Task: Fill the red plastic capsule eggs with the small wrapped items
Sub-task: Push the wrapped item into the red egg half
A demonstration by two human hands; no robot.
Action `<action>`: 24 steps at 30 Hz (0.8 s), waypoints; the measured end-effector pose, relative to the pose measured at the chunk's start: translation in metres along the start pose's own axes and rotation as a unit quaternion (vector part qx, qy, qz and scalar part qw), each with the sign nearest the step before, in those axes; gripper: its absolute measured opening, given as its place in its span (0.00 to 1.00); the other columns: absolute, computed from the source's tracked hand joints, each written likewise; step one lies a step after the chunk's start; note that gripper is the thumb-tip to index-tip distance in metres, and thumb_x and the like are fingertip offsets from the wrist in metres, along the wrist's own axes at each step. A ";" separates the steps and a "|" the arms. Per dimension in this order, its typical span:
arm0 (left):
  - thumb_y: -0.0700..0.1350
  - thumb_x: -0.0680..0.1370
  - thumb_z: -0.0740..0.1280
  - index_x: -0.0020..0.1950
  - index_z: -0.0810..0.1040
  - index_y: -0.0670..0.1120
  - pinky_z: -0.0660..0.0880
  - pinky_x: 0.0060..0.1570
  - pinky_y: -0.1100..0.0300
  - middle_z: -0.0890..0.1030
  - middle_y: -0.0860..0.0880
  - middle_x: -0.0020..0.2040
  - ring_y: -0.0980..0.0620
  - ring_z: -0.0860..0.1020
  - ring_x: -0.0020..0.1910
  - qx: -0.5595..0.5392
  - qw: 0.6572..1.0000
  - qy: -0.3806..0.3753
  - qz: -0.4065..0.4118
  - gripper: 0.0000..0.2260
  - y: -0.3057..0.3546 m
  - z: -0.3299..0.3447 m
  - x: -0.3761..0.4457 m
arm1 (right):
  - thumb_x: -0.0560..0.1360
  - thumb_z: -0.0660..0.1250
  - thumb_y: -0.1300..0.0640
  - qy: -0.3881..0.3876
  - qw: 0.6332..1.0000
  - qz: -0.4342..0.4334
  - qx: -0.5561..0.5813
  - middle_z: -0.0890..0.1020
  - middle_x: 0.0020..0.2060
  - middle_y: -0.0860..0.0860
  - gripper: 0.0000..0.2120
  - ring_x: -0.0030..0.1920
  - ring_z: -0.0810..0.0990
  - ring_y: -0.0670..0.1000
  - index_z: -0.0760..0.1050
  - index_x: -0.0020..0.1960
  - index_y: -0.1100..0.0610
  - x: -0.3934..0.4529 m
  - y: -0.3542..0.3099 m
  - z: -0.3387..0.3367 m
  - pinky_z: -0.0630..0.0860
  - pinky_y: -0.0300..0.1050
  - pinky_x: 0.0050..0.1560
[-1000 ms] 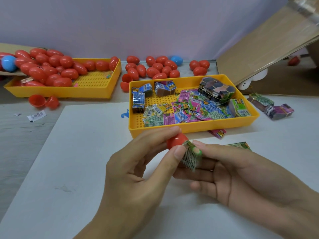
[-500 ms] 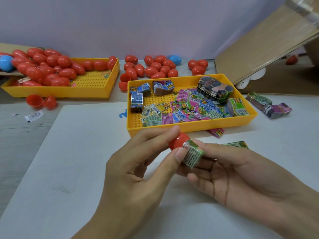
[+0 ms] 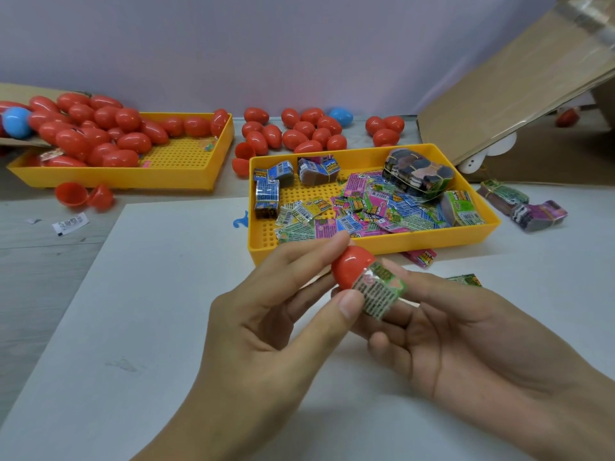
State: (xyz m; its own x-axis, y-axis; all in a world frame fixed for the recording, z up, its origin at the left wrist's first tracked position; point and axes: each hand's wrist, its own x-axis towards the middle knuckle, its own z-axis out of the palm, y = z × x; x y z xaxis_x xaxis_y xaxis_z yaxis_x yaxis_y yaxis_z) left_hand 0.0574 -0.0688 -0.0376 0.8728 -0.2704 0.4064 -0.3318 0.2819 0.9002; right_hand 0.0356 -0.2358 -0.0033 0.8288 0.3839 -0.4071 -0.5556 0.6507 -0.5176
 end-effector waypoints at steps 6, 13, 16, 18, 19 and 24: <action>0.39 0.71 0.73 0.63 0.81 0.47 0.79 0.60 0.54 0.81 0.45 0.58 0.42 0.81 0.60 0.013 1.000 0.020 0.003 0.20 -0.004 -0.001 0.000 | 0.61 0.77 0.59 0.010 1.000 0.004 0.023 0.85 0.46 0.62 0.21 0.40 0.86 0.55 0.84 0.52 0.66 0.001 0.002 -0.001 0.82 0.43 0.33; 0.39 0.74 0.70 0.63 0.81 0.49 0.78 0.59 0.60 0.80 0.50 0.58 0.49 0.80 0.61 0.053 0.998 0.012 0.017 0.17 0.000 0.001 0.001 | 0.61 0.79 0.59 0.003 1.000 0.000 0.022 0.85 0.48 0.63 0.23 0.44 0.86 0.57 0.83 0.54 0.65 0.002 0.001 -0.003 0.83 0.44 0.34; 0.40 0.74 0.70 0.62 0.82 0.49 0.79 0.58 0.59 0.80 0.51 0.58 0.49 0.81 0.60 0.040 0.999 0.008 0.010 0.17 0.001 0.000 0.001 | 0.63 0.78 0.59 -0.001 1.000 -0.007 0.011 0.85 0.48 0.63 0.21 0.43 0.86 0.56 0.83 0.54 0.66 0.001 0.001 -0.005 0.82 0.43 0.35; 0.41 0.73 0.71 0.61 0.83 0.48 0.79 0.57 0.58 0.81 0.48 0.57 0.45 0.81 0.59 0.025 1.000 0.011 0.003 0.16 0.002 0.000 0.000 | 0.64 0.76 0.57 -0.001 1.000 -0.018 -0.021 0.85 0.47 0.62 0.19 0.42 0.86 0.55 0.84 0.53 0.65 0.001 0.001 -0.005 0.82 0.43 0.36; 0.41 0.72 0.72 0.59 0.84 0.47 0.79 0.56 0.58 0.81 0.46 0.57 0.43 0.82 0.59 0.020 1.000 0.015 0.002 0.15 0.002 0.000 0.000 | 0.65 0.75 0.56 -0.001 0.998 -0.030 -0.046 0.85 0.47 0.62 0.18 0.42 0.86 0.55 0.84 0.52 0.64 0.001 0.002 -0.005 0.82 0.43 0.37; 0.40 0.71 0.73 0.55 0.85 0.46 0.80 0.55 0.58 0.82 0.43 0.53 0.41 0.83 0.55 0.019 0.999 0.046 0.005 0.13 -0.003 -0.001 0.001 | 0.68 0.70 0.56 0.043 0.977 -0.110 -0.177 0.86 0.48 0.61 0.13 0.46 0.86 0.56 0.85 0.50 0.60 0.001 0.004 -0.005 0.82 0.44 0.38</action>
State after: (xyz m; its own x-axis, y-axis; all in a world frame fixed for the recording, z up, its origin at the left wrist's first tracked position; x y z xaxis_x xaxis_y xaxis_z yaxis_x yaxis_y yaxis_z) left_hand 0.0596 -0.0692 -0.0399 0.8978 -0.1825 0.4009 -0.3523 0.2488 0.9022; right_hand 0.0335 -0.2358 -0.0094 0.9310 0.1939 -0.3093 -0.3643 0.4380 -0.8219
